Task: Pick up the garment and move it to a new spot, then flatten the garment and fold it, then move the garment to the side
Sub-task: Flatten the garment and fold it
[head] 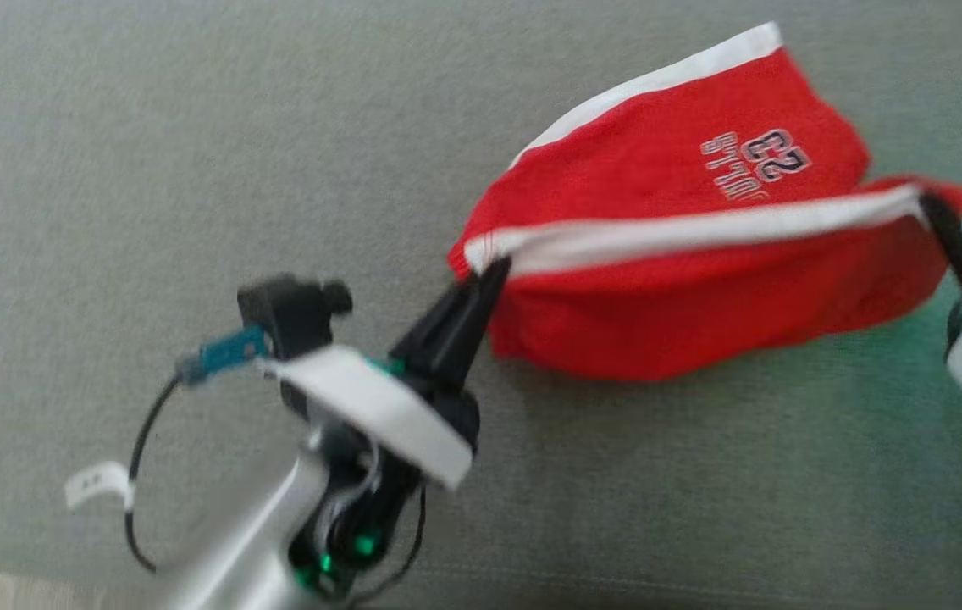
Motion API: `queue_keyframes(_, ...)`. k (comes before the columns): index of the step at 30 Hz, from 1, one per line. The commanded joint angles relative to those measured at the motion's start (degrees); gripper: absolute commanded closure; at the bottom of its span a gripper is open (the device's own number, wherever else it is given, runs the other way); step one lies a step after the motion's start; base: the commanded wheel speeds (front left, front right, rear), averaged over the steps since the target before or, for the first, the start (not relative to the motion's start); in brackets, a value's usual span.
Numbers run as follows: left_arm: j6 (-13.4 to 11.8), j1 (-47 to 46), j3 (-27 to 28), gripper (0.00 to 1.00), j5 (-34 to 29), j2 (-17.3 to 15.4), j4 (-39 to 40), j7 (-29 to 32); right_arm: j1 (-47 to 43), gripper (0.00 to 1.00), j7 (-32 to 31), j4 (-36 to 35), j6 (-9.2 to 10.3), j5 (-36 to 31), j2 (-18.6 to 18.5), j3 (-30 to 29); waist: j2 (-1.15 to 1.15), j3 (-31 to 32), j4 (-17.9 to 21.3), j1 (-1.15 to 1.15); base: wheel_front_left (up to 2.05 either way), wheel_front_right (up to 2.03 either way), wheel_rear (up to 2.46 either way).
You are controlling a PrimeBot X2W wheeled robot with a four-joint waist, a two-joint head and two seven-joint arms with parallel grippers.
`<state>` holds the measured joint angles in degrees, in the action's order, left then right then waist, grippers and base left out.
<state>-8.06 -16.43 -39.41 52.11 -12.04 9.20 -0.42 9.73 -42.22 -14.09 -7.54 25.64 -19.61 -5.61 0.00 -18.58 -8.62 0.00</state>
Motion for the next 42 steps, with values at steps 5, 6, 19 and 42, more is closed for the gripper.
queue_keyframes(5, -0.4, -9.7, 3.7, 1.0, 1.4, 4.0, -7.0, 1.4, 13.3, 1.0, -3.3, 6.3, 0.05, 0.9, -2.7, 2.5, 0.0, -5.7, -5.4, 0.0, 0.0, 0.0, 0.0)
queue_keyframes(6, -0.2, -11.0, 3.6, 1.0, 1.5, 4.8, -8.9, 1.4, 15.3, 1.0, -3.4, 8.1, 0.05, 0.6, -2.9, 2.8, 0.0, -6.1, -5.9, 0.0, 0.0, 0.0, 0.0)
queue_keyframes(19, 1.4, -21.6, 0.1, 1.0, 3.4, 9.0, -25.4, -3.5, 31.4, 1.0, 1.8, 26.6, 0.05, -2.7, -3.3, 8.9, 0.0, -8.7, -8.5, 0.0, 0.0, 0.0, 0.0)
queue_keyframes(42, -6.3, -21.9, -6.7, 0.0, 3.4, 8.4, -25.8, -13.8, 32.5, 0.0, 13.0, 31.9, 0.05, -4.7, -6.1, 12.6, 0.0, -8.7, -8.1, 0.0, 0.0, 0.0, 0.0)
